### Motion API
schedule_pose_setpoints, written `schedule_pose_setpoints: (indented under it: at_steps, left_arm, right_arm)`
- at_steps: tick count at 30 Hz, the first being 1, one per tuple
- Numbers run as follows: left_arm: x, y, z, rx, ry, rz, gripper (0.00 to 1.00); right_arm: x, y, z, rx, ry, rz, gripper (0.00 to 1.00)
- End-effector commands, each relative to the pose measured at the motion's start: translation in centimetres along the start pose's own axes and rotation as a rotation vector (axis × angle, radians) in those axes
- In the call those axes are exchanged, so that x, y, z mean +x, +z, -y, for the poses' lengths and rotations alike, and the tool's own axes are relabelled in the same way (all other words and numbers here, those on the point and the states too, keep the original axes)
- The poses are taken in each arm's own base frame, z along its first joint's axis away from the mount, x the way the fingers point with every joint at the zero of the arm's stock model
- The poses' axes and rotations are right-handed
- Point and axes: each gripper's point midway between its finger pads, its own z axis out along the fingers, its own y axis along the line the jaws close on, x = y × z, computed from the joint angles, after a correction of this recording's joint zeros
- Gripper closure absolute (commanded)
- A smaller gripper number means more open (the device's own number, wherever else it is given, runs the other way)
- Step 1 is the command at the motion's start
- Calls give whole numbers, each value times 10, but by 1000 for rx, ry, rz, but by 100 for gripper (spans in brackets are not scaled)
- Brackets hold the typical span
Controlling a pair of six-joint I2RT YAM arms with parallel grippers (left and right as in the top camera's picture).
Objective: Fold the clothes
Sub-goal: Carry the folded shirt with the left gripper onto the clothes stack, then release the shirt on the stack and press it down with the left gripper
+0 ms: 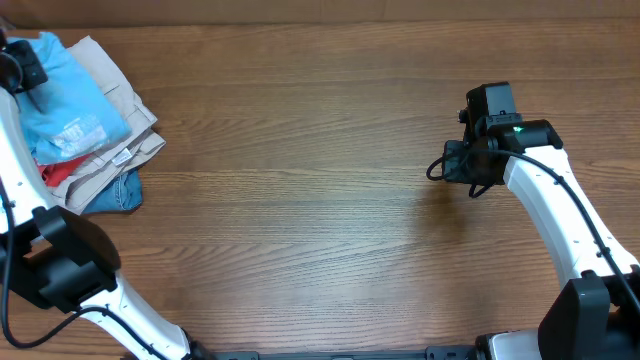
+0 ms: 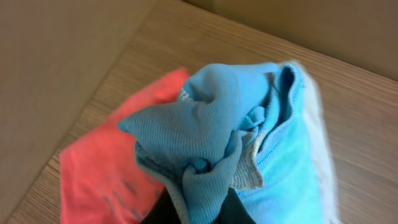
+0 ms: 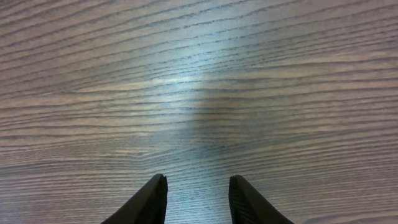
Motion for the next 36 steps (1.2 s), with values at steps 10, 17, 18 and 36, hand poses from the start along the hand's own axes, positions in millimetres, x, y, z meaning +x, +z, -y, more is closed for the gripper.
schedule_pose_setpoints:
  at_steps: [10, 17, 18, 36]
  left_arm:
    - [14, 54, -53, -73, -198, -19, 67]
    - [19, 35, -115, -122, -550, 1, 0]
    - [19, 32, -121, -119, -575, 1, 0]
    - [-69, -132, 3, 550, -244, 262, 0]
  right_arm:
    - [-6, -11, 1, -3, 8, 28, 62]
    - [-6, -11, -2, -18, 7, 24, 60]
    - [-6, -11, -2, -17, 7, 24, 60]
    - [-3, -8, -1, -15, 7, 16, 59]
